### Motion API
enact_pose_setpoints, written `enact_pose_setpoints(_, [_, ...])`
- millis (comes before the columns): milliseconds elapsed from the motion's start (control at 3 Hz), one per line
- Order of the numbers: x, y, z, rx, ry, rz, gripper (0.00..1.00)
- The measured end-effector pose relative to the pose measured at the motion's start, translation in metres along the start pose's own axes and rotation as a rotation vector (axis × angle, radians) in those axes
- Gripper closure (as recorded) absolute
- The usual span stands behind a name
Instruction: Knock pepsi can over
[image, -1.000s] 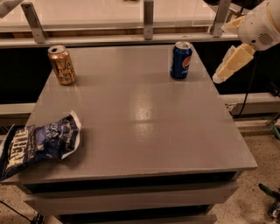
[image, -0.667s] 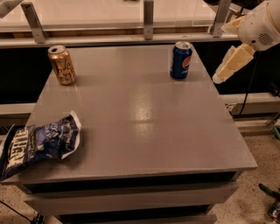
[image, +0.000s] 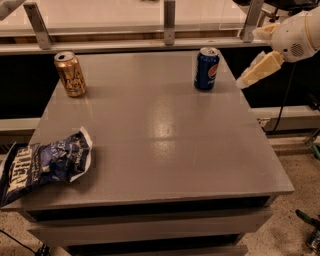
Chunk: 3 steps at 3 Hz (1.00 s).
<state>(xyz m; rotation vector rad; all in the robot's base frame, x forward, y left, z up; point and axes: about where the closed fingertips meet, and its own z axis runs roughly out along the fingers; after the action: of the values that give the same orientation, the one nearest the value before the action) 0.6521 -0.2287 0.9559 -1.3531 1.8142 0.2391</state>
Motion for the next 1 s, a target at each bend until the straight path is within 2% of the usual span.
enact_pose_setpoints(333, [0.006,-0.017,0.024,-0.007,-0.138,0.082,0.00])
enact_pose_setpoints(667, [0.009,-0.024,0.042,-0.023,-0.264,0.165,0.00])
enact_pose_setpoints(1000, [0.008,-0.027,0.056,-0.034,-0.366,0.215,0.00])
